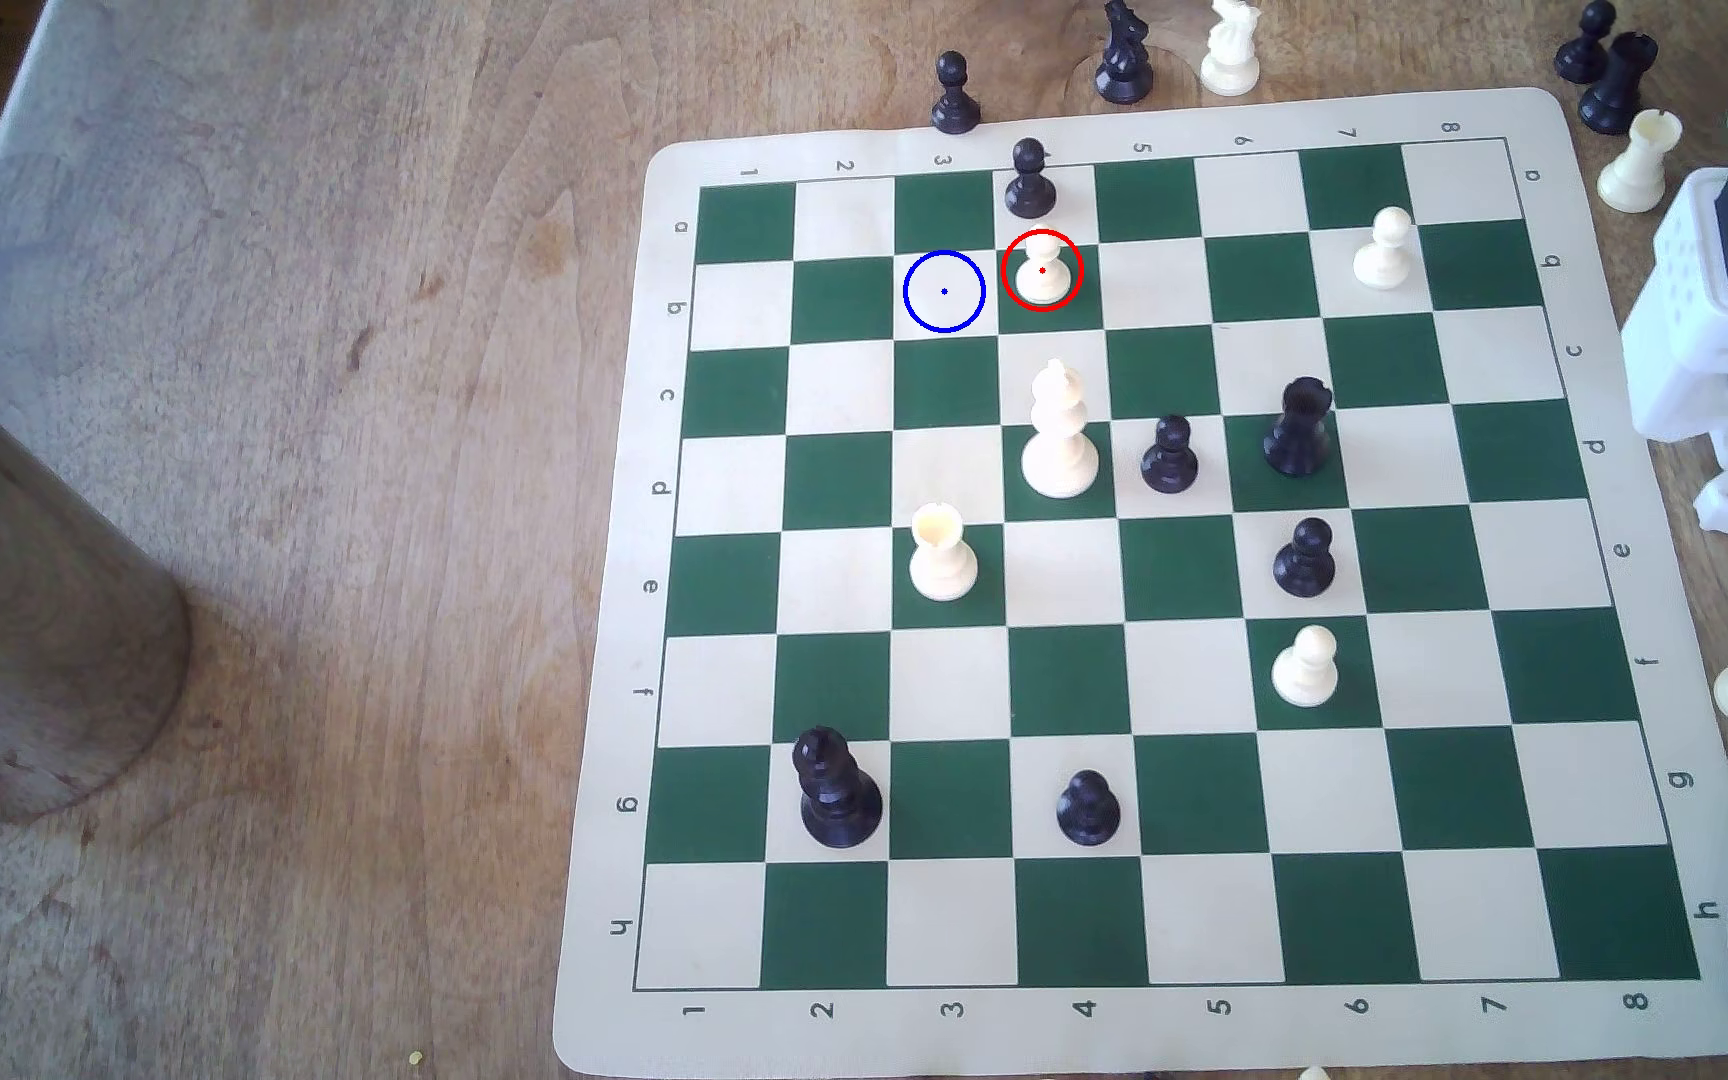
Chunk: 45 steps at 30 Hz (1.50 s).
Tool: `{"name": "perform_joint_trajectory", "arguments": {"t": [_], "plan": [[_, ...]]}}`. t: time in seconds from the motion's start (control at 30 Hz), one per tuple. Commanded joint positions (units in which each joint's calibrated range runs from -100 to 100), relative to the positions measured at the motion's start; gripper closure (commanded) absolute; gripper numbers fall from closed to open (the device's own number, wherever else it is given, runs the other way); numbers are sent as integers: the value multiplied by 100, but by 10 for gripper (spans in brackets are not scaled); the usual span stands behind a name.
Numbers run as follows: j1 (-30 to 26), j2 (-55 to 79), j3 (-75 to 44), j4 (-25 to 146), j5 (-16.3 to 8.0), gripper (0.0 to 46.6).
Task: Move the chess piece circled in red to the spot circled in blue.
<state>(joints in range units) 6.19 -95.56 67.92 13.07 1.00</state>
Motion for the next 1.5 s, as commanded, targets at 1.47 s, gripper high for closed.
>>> {"name": "perform_joint_trajectory", "arguments": {"t": [1.47], "plan": [[722, 8342, -4688, 4451, -1827, 318]]}}
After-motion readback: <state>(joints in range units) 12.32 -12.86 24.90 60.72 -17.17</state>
